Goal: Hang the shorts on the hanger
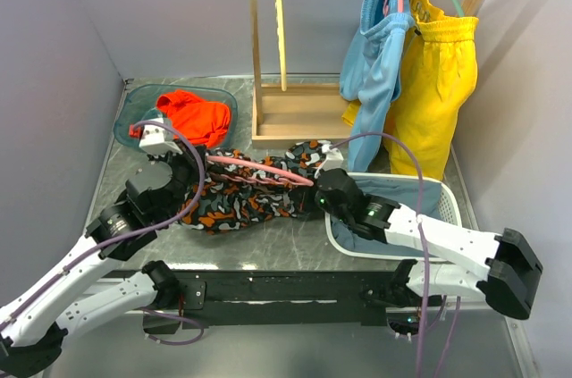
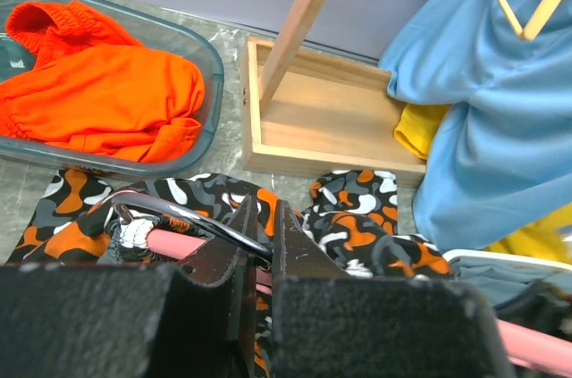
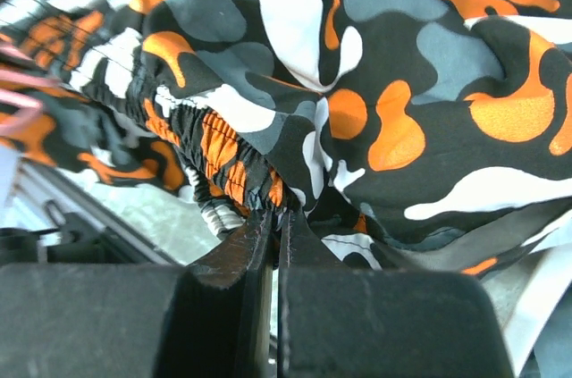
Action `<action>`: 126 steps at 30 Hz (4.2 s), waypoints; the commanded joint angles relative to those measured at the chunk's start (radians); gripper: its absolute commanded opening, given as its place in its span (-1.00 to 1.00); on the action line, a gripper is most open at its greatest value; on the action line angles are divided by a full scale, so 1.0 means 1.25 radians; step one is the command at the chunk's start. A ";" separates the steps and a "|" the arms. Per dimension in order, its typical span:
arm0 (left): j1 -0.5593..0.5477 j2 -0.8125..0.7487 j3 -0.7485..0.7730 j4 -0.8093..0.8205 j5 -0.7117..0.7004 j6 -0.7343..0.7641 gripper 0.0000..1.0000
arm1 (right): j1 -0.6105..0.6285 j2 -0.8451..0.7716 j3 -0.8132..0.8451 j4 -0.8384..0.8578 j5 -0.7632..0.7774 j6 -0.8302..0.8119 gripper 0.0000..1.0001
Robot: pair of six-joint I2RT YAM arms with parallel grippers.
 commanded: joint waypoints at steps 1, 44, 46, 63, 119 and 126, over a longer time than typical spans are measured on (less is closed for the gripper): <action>0.002 -0.003 0.001 0.079 -0.031 0.030 -0.98 | -0.028 -0.082 0.017 -0.020 -0.028 0.016 -1.00; 0.001 0.137 0.072 -0.028 -0.251 -0.075 -0.98 | -0.025 -0.057 0.609 -0.563 0.049 0.009 -1.00; 0.001 0.143 0.085 -0.017 -0.237 -0.074 -0.98 | -0.008 -0.032 0.633 -0.557 0.042 0.011 -1.00; -0.016 0.265 0.363 -0.077 -0.010 0.019 -0.98 | 0.021 0.184 0.881 -0.501 0.022 0.009 -1.00; -0.152 0.331 0.444 -0.181 0.100 0.152 -0.98 | 0.230 0.041 0.570 -0.535 0.071 -0.459 -1.00; -0.152 0.322 0.428 -0.171 0.120 0.152 -0.03 | 0.231 -0.049 0.397 -0.367 0.100 -0.408 -1.00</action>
